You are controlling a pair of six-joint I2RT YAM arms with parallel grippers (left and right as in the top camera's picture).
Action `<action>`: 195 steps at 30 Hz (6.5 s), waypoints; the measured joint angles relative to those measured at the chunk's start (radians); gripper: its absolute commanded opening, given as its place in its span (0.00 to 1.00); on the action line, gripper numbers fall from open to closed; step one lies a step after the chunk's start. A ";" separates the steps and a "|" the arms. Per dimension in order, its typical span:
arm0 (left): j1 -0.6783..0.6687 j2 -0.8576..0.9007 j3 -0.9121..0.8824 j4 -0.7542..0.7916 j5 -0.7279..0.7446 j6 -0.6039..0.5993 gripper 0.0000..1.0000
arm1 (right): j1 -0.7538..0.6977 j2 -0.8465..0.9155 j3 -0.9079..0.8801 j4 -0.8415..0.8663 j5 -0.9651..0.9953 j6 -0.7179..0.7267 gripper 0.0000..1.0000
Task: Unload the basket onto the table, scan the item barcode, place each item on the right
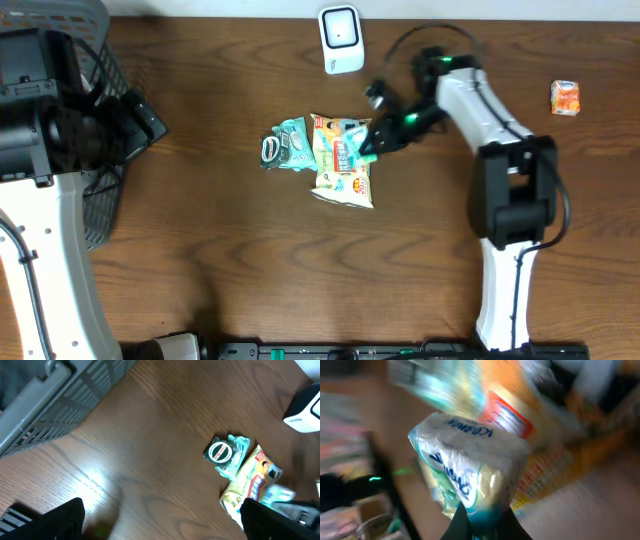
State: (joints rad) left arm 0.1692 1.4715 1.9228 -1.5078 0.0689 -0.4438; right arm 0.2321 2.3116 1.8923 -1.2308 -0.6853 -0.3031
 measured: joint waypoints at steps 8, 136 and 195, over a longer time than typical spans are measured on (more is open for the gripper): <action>0.000 0.000 0.000 0.000 0.000 0.000 0.98 | 0.135 -0.002 0.288 0.061 0.531 0.232 0.01; 0.000 0.000 0.000 0.000 0.000 0.000 0.97 | 0.419 -0.024 -0.026 0.089 0.583 0.600 0.01; 0.000 0.000 0.000 0.000 0.000 0.000 0.98 | 0.460 -0.119 -0.234 -0.064 0.679 0.669 0.16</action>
State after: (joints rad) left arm 0.1692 1.4715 1.9228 -1.5078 0.0685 -0.4438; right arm 0.6922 2.1921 1.6585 -1.2953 -0.0067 0.3660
